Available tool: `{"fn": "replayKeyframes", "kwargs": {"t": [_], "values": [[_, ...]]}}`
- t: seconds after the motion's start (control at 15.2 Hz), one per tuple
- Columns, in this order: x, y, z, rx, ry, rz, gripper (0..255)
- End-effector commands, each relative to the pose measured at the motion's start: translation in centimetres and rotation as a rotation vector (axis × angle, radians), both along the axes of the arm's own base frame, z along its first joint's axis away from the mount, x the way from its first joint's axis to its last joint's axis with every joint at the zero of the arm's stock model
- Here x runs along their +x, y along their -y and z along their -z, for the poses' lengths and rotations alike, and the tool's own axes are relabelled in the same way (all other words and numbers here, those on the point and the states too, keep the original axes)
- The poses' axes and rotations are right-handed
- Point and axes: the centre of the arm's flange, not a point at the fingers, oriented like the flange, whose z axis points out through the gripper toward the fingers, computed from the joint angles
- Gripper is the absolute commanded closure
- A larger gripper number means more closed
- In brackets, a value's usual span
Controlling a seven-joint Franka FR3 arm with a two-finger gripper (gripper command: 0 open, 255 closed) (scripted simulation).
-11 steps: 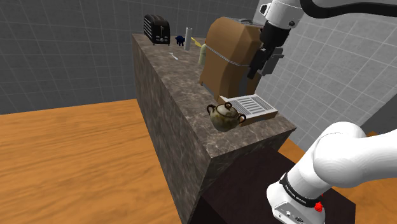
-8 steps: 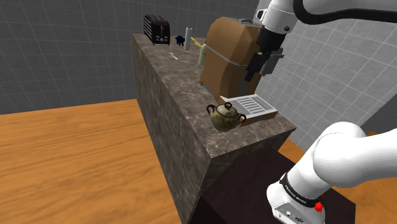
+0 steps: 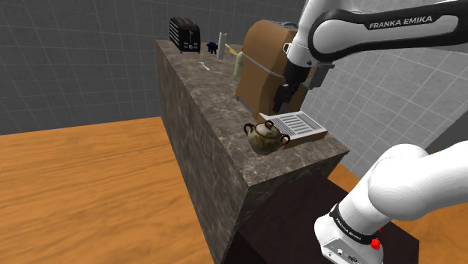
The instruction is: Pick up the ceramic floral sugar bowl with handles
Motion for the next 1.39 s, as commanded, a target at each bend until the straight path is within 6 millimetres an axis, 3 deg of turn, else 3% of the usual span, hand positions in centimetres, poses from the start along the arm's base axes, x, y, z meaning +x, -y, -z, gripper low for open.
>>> {"fn": "replayKeyframes", "kwargs": {"t": [0.0,0.13,0.66,0.79,0.86,1.32], "values": [[1.1,0.7,2.6,0.014,-0.008,0.008,0],[2.1,1.5,5.0,0.028,-0.018,0.016,0],[2.3,1.6,9.5,0.031,-0.020,0.017,0],[2.3,1.6,9.5,0.031,-0.020,0.017,0],[2.3,1.6,9.5,0.031,-0.020,0.017,255],[2.3,1.5,9.5,0.031,-0.020,0.017,255]]}}
